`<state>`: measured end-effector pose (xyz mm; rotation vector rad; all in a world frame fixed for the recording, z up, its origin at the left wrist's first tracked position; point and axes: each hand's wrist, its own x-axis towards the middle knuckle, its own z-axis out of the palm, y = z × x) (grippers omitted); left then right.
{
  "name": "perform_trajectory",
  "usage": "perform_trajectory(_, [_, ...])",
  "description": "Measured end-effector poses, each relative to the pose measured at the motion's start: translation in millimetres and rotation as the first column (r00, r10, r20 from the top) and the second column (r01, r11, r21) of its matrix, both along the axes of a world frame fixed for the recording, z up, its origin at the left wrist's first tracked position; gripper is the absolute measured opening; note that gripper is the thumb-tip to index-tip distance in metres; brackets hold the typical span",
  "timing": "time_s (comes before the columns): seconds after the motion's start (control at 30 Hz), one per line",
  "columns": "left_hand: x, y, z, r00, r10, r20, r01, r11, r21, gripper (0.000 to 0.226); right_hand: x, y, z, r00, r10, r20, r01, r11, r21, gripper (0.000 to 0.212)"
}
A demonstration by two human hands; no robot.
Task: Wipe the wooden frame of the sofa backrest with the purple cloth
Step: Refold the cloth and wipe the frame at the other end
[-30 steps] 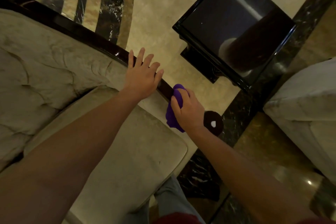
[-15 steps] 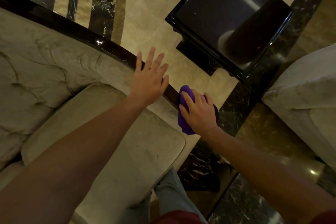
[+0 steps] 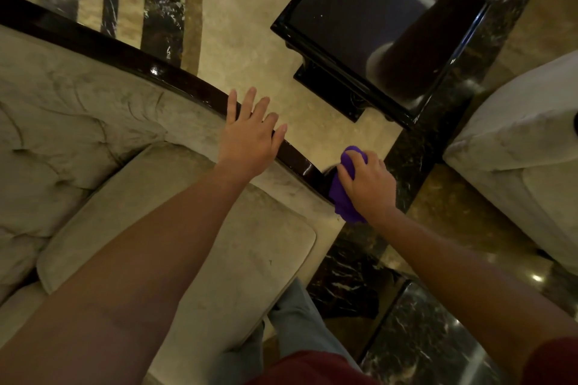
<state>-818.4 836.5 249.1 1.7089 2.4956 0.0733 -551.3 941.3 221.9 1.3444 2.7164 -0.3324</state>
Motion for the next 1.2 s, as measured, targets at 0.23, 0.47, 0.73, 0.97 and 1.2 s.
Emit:
perform_trajectory(0.23, [-2.8, -1.1, 23.0, 0.994, -0.016, 0.111, 0.024, 0.997, -0.071, 0.052, 7.8, 10.0, 11.4, 0.979, -0.19, 0.073, 0.196, 0.977, -0.083, 0.05])
perform_trajectory(0.47, [-19.9, -46.4, 84.3, 0.963, -0.12, 0.241, 0.082, 0.983, 0.163, 0.044, 53.5, 46.9, 48.9, 0.868, -0.458, 0.194, 0.475, 0.878, -0.053, 0.052])
perform_trajectory(0.73, [24.2, -95.5, 154.7, 0.896, 0.0, 0.444, -0.113, 0.967, 0.227, 0.045, 36.9, -17.1, 126.2, 0.775, -0.595, -0.213, 0.514, 0.789, -0.336, 0.043])
perform_trajectory(0.97, [79.2, -152.9, 227.7, 0.671, 0.052, 0.739, -0.253, 0.954, 0.162, 0.051, 13.2, -104.2, 223.5, 0.597, -0.633, -0.492, 0.383, 0.764, -0.519, 0.036])
perform_trajectory(1.2, [125.3, -209.2, 287.9, 0.414, -0.016, 0.91, -0.187, 0.977, 0.102, 0.075, -1.9, -186.1, 294.9, 0.376, -0.712, -0.593, 0.218, 0.69, -0.69, 0.027])
